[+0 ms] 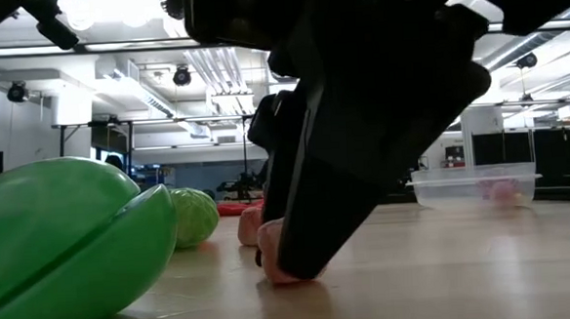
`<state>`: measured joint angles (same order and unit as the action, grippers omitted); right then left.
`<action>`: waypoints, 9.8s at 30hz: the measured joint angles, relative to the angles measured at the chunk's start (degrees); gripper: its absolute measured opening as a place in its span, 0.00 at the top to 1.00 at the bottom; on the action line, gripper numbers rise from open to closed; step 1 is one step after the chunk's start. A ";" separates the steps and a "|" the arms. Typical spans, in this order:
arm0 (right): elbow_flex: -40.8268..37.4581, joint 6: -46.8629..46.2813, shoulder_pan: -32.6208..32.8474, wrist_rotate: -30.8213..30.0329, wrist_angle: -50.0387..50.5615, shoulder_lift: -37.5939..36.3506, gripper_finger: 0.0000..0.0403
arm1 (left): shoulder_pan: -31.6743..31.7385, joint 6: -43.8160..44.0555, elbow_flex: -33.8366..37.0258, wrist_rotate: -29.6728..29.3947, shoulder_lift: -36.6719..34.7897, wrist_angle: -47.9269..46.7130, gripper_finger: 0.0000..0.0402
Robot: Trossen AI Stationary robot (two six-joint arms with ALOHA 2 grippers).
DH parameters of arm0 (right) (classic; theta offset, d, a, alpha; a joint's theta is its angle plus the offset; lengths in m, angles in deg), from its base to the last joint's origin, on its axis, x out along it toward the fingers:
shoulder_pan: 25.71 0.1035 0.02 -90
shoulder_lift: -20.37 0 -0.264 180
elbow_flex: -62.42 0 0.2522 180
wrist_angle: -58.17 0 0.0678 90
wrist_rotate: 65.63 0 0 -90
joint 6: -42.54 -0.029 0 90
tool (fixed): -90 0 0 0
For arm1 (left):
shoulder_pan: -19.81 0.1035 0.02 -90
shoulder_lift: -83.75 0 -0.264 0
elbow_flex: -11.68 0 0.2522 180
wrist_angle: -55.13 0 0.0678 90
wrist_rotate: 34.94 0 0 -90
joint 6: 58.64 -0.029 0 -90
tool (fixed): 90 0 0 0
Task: Pick and placing Produce into tupperware
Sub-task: Put the bottom pink peach into the transparent container, then put the pink peach into the transparent container, then put the green avocado into the transparent container
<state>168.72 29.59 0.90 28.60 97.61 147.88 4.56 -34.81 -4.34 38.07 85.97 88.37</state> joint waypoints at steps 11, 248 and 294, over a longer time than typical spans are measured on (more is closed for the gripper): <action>0.10 0.16 0.02 -2.68 0.29 0.43 0.55 | -0.02 -0.02 0.02 0.01 0.00 -0.14 0.52; -25.19 -29.49 -35.61 -18.79 52.67 -43.80 0.71 | 0.02 -0.22 0.37 -4.28 1.03 -4.64 0.52; -28.28 3.21 -37.38 0.96 26.88 -41.23 0.37 | 0.02 -0.22 0.37 -6.25 1.03 -4.51 0.52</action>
<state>140.44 32.80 -36.47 29.56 124.49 106.65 4.58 -35.03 -3.97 31.81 87.00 83.87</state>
